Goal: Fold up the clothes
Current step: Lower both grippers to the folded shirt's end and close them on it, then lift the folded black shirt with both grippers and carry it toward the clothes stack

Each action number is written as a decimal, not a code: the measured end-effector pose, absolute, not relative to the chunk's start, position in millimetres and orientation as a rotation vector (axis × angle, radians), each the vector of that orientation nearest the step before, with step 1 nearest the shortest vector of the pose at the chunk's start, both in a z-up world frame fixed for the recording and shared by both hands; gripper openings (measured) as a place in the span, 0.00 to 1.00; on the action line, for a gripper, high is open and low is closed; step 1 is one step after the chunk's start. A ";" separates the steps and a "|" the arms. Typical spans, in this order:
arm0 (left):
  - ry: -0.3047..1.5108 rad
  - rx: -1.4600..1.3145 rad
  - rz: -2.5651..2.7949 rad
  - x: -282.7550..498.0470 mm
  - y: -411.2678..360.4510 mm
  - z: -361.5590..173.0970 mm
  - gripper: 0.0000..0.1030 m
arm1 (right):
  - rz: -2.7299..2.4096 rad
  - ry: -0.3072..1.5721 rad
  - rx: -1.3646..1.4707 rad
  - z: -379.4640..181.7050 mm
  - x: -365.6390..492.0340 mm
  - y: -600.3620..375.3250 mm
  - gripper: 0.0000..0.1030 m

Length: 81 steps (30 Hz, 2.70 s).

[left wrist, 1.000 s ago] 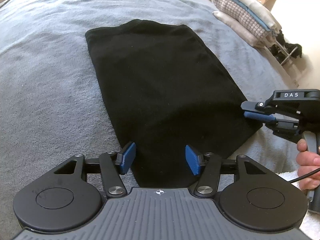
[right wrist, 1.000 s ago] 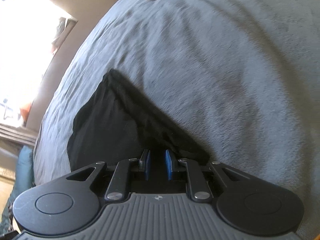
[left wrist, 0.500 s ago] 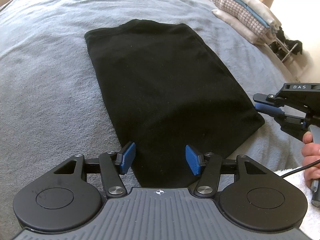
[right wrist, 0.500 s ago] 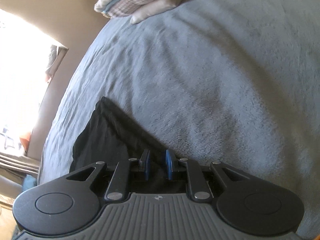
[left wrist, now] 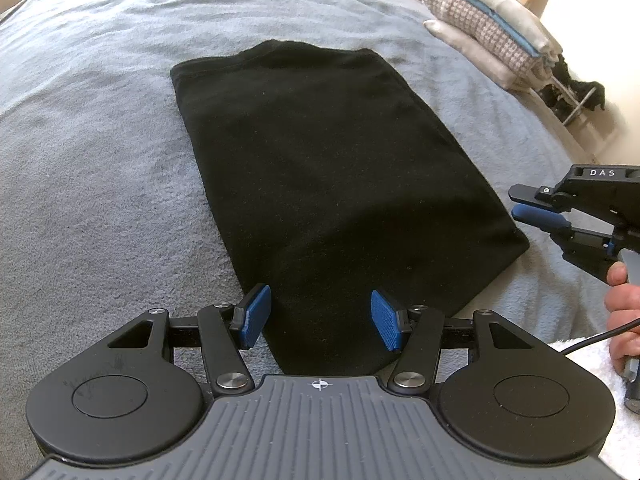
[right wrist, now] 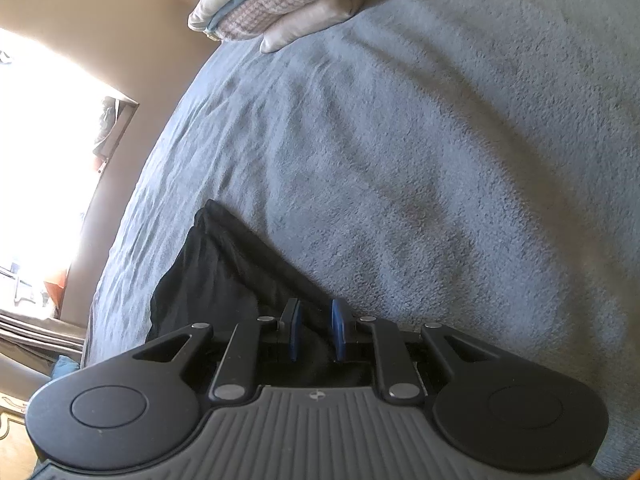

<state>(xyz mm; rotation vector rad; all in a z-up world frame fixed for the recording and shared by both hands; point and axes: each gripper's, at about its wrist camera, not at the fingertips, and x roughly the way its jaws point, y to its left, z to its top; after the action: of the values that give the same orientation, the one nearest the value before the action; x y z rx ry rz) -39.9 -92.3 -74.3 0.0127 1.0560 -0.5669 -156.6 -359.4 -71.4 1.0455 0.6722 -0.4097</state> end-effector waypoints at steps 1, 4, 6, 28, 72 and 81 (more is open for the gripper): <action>1.050 0.009 -0.570 -40.0 -90.4 -72.7 0.54 | -0.395 0.672 1.038 -69.2 -155.6 -359.8 0.17; 0.995 -0.028 -0.570 -35.3 -75.3 -64.2 0.54 | -0.330 0.668 1.000 -60.9 -147.6 -362.9 0.27; 0.949 -0.088 -0.559 -26.7 -59.7 -59.0 0.54 | -0.307 0.685 0.956 -55.8 -131.9 -367.6 0.32; 1.004 -0.720 -0.727 134.2 -4.3 -140.7 0.30 | 0.008 0.965 0.960 -89.5 77.5 -400.9 0.43; 0.340 -0.280 -0.800 87.3 -263.7 179.3 0.02 | 0.183 0.094 0.257 206.9 -28.4 -552.2 0.10; 0.302 -0.428 -0.986 124.2 -405.7 182.9 0.02 | 0.018 0.004 0.187 264.3 -29.1 -716.0 0.10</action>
<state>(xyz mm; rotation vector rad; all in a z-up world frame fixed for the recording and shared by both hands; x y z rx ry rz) 124.2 -405.7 182.9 -0.4277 0.3017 -0.9862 -29.1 -716.0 264.3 0.1875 0.0037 0.0179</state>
